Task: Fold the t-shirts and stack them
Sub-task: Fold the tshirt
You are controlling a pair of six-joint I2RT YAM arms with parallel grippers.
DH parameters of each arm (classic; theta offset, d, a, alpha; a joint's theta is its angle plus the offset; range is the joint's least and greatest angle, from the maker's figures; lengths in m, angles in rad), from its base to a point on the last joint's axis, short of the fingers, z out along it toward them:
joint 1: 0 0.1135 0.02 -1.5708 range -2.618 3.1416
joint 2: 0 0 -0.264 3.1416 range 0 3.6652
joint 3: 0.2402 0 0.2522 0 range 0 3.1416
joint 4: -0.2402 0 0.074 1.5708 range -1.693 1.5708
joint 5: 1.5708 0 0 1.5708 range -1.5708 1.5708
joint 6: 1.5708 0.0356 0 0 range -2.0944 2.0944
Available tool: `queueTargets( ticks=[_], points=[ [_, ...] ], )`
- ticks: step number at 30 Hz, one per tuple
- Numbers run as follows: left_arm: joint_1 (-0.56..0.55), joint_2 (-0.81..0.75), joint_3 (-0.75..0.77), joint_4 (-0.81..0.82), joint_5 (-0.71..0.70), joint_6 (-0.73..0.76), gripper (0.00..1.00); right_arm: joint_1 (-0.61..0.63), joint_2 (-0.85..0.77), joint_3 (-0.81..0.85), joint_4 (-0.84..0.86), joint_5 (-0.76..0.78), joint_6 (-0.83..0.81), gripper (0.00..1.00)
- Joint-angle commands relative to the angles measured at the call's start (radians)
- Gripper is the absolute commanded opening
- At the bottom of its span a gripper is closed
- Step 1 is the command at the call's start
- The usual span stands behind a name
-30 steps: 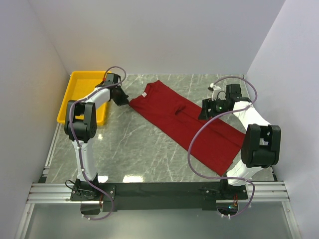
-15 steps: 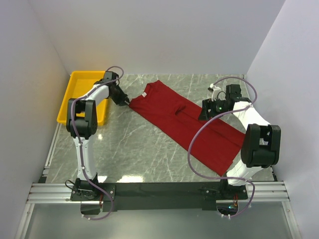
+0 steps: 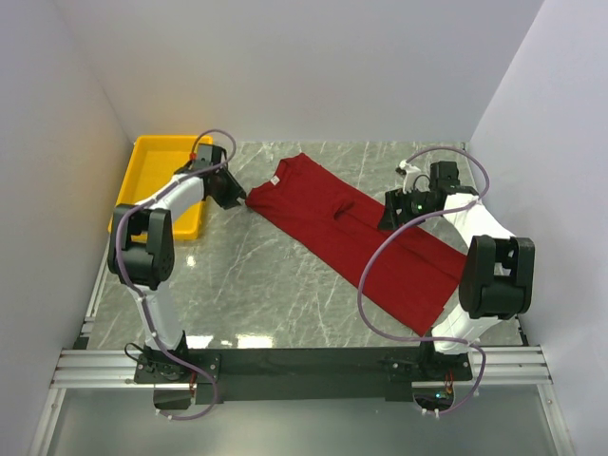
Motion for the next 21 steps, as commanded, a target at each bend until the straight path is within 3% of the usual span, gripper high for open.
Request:
queueTargets(
  ticks=[1, 10, 21],
  points=[
    [-0.024, -0.052, -0.088, 0.129, -0.049, -0.106, 0.38, 0.007, 0.014, 0.01, 0.004, -0.006, -0.015, 0.79],
    [-0.032, -0.034, -0.166, 0.244, -0.115, -0.255, 0.36, 0.01, 0.011, 0.014, -0.002, -0.002, -0.026, 0.79],
    [-0.032, 0.017, -0.177, 0.292, -0.129, -0.314, 0.34, 0.01, 0.016, 0.007, 0.0, -0.003, -0.028, 0.79]
  ],
)
